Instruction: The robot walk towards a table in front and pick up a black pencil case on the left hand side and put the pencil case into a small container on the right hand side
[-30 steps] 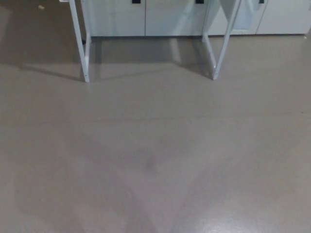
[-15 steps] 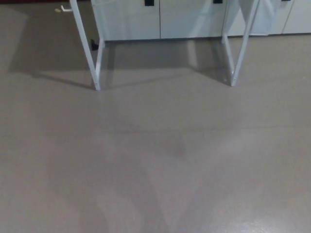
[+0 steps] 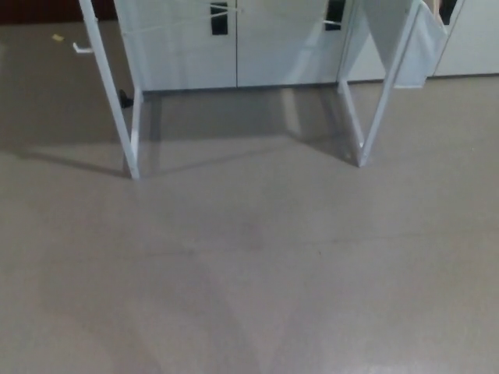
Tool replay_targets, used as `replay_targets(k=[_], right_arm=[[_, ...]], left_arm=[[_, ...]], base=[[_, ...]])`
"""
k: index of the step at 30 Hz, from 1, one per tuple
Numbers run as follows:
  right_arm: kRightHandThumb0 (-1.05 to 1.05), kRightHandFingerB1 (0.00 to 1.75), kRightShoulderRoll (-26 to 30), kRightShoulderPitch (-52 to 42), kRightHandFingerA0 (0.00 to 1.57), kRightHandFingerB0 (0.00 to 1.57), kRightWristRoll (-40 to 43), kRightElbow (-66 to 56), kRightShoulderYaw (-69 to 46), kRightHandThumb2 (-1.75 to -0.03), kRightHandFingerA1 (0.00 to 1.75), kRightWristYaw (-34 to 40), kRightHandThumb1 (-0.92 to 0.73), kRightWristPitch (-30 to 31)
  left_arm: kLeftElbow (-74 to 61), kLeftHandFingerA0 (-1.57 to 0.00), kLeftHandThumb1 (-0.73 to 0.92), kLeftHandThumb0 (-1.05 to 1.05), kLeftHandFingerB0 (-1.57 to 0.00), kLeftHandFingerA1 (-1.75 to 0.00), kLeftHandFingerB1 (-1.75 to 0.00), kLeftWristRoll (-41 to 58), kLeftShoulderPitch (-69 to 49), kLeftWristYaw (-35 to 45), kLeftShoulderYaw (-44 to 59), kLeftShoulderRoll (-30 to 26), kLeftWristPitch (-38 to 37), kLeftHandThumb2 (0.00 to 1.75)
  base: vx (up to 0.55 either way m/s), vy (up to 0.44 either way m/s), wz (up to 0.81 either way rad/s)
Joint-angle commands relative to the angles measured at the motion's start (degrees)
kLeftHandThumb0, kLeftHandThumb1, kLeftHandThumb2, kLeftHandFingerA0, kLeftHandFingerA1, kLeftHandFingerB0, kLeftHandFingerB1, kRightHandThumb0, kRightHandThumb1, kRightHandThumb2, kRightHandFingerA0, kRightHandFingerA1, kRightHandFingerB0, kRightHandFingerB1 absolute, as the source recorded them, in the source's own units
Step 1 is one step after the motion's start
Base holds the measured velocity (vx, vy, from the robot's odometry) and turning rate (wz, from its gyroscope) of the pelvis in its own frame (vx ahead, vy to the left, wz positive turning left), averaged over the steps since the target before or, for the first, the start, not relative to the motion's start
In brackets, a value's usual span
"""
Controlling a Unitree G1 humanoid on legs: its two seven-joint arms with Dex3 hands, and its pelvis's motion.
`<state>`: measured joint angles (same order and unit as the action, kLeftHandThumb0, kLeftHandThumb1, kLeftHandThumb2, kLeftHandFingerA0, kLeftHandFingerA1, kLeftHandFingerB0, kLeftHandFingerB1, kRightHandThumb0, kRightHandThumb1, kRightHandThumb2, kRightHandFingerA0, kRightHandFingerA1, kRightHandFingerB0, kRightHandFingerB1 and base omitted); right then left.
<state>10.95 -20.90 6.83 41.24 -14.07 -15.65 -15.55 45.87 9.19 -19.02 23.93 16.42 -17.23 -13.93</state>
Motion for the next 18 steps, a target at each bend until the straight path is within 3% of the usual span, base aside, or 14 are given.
replay_targets(k=[1, 6, 7, 8, 10, 11, 12, 13, 14, 17, 18], right_arm=[[-0.35, 0.31, 1.02, 0.03, 0.53, 0.24, -0.54, 1.31, 0.01, -0.56, 0.44, 0.74, -0.54, -1.18], [-0.33, 0.31, 0.97, 0.37, 0.53, 0.24, 0.03, 2.14, -0.20, -0.56, 0.43, 0.28, -0.54, -1.42], [-0.25, 0.48, 0.98, 0.22, 0.41, 0.11, -0.03, 1.95, -0.14, -0.86, 0.60, 0.30, -0.38, -1.43], [-0.26, 0.47, 1.00, 0.01, 0.40, 0.10, -0.10, 1.62, -0.03, -0.86, 0.60, 0.25, -0.38, -1.49], [-0.26, 0.47, 1.06, -0.26, 0.40, 0.10, -0.20, 1.12, 0.16, -0.86, 0.60, 0.33, -0.38, -1.41], [-0.36, 0.32, 0.98, -0.09, 0.52, 0.22, -0.15, 1.25, 0.20, -0.60, 0.46, 0.41, -0.55, -1.47], [-0.34, 0.31, 0.96, 0.00, 0.52, 0.23, -0.09, 1.20, 0.20, -0.56, 0.44, 0.43, -0.55, -1.39], [-0.34, 0.31, 0.98, 0.01, 0.52, 0.23, -0.01, 1.03, 0.19, -0.56, 0.44, 0.40, -0.55, -1.24], [-0.33, 0.31, 1.03, 0.27, 0.53, 0.23, 0.00, 1.59, 0.15, -0.56, 0.44, 0.36, -0.55, -1.48], [-0.33, 0.31, 1.06, 0.40, 0.53, 0.23, 0.01, 1.88, 0.13, -0.56, 0.44, 0.34, -0.55, -1.63], [-0.24, 0.48, 0.93, 0.02, 0.41, 0.10, -0.01, 1.21, 0.24, -0.87, 0.61, 0.40, -0.39, -1.29]], left_arm=[[0.87, -0.39, 0.58, -0.27, -0.24, -0.40, -0.30, -0.08, -0.59, -0.04, -0.05, -0.41, -1.60, 0.57], [1.34, -0.40, 0.58, -0.26, -0.25, -0.40, -0.30, -0.24, -0.45, -0.11, -0.25, -0.56, -2.23, 0.57], [1.27, -0.39, 0.58, -0.26, -0.25, -0.39, -0.30, -0.43, -0.53, -0.32, -0.38, -0.58, -2.25, 0.57], [1.54, -0.39, 0.58, -0.26, -0.24, -0.39, -0.30, -0.43, -0.43, -0.32, -0.41, -0.62, -2.25, 0.57], [1.63, -0.39, 0.58, -0.26, -0.24, -0.39, -0.30, -0.19, -0.44, -0.03, -0.39, -0.62, -2.29, 0.57], [1.56, -0.39, 0.58, -0.26, -0.24, -0.40, -0.30, -0.06, -0.30, 0.07, -0.38, -0.63, -2.02, 0.57], [1.50, -0.30, 0.41, -0.21, -0.11, -0.57, -0.47, -0.02, -0.16, 0.07, -0.41, -0.60, -1.84, 0.87], [1.47, -0.30, 0.41, -0.21, -0.11, -0.57, -0.47, -0.04, -0.03, 0.00, -0.47, -0.55, -1.77, 0.87], [1.87, -0.39, 0.58, -0.26, -0.24, -0.40, -0.29, -0.08, 0.23, -0.01, -0.49, -0.61, -1.77, 0.57], [2.11, -0.39, 0.58, -0.26, -0.24, -0.40, -0.29, -0.09, 0.37, -0.01, -0.51, -0.65, -1.82, 0.57], [2.71, -0.39, 0.58, -0.26, -0.23, -0.40, -0.29, -0.18, 0.45, 0.31, -0.54, -0.84, -2.53, 0.57]], base=[[0.26, 0.025, 0.10], [0.28, -0.081, 0.08], [0.40, -0.179, -0.40], [0.41, -0.128, 0.37], [0.38, -0.091, 0.56], [0.32, -0.060, 0.10], [0.24, -0.033, 0.04], [0.27, -0.024, 0.06], [0.31, 0.008, -0.03], [0.27, 0.071, -0.12], [0.22, 0.144, -0.27]])
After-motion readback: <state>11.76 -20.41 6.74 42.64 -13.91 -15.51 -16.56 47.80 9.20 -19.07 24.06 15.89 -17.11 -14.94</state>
